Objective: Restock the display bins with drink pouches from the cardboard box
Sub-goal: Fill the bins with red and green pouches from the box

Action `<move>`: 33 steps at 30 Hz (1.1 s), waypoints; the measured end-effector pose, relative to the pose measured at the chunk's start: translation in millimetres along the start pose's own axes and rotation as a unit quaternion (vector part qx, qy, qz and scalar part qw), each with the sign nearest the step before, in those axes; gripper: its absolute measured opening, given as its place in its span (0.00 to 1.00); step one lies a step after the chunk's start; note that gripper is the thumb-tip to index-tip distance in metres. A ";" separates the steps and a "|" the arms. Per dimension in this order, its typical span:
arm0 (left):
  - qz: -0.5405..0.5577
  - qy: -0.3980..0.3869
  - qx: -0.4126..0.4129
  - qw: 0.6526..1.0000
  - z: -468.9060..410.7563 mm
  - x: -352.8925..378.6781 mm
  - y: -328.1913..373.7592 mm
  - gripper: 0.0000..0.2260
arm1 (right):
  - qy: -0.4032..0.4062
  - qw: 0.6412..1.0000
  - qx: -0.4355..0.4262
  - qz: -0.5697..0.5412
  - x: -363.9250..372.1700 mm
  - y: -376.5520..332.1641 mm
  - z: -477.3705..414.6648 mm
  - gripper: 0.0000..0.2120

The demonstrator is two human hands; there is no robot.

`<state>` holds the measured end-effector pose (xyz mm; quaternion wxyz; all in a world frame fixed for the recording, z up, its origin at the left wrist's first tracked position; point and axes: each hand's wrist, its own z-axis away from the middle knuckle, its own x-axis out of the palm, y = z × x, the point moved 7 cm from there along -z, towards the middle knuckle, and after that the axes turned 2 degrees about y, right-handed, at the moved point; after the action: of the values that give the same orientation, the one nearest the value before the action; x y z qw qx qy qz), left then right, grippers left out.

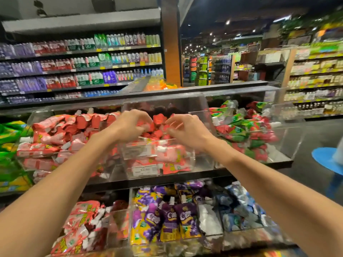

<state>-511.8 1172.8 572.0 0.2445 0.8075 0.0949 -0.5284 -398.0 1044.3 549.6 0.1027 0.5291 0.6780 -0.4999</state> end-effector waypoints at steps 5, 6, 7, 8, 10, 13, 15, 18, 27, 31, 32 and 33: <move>0.130 0.094 0.134 0.978 30.6 14.3 136.5 0.08 | 0.095 0.995 -0.006 -0.004 -104.1 40.4 122.9 0.16; 0.141 0.098 0.172 0.970 38.3 29.1 171.0 0.09 | 0.121 0.993 0.007 -0.005 -124.8 58.0 157.3 0.18; 0.148 0.098 0.212 0.961 47.2 47.8 206.8 0.11 | 0.149 0.989 0.021 0.008 -144.6 76.7 194.0 0.19; 0.152 0.093 0.250 0.952 57.4 71.4 244.7 0.12 | 0.171 0.984 0.044 0.029 -162.0 100.5 233.6 0.21; 0.157 0.063 0.320 0.932 78.1 131.7 316.4 0.15 | 0.189 0.973 0.112 0.067 -188.4 151.6 315.8 0.23; 0.170 -0.016 0.375 0.911 113.2 244.4 420.2 0.17 | 0.199 0.941 0.253 0.104 -220.9 228.9 445.0 0.24; 0.182 -0.078 0.384 0.902 138.1 318.0 484.1 0.17 | 0.201 0.902 0.366 0.108 -238.2 273.2 528.1 0.26; 0.165 -0.200 0.381 0.887 168.2 421.1 566.8 0.18 | 0.204 0.842 0.487 0.115 -267.8 315.3 625.5 0.22; 0.128 -0.405 0.345 0.837 199.9 610.2 702.6 0.13 | 0.233 0.722 0.649 0.051 -312.6 410.7 774.0 0.18; 0.108 -0.478 0.296 0.820 183.1 701.6 732.4 0.14 | 0.228 0.687 0.688 0.044 -327.3 476.2 808.5 0.13; 0.093 -0.490 0.293 0.816 177.2 724.7 736.9 0.15 | 0.211 0.680 0.701 0.040 -328.6 494.4 813.5 0.14; 0.073 -0.501 0.299 0.809 170.8 747.3 741.8 0.16 | 0.194 0.674 0.712 0.035 -329.7 513.8 816.9 0.15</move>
<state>-27.7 369.9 63.1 0.0420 0.4681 -0.2624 -0.8427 -156.9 168.5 86.1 -0.4212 0.5504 0.1022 -0.7136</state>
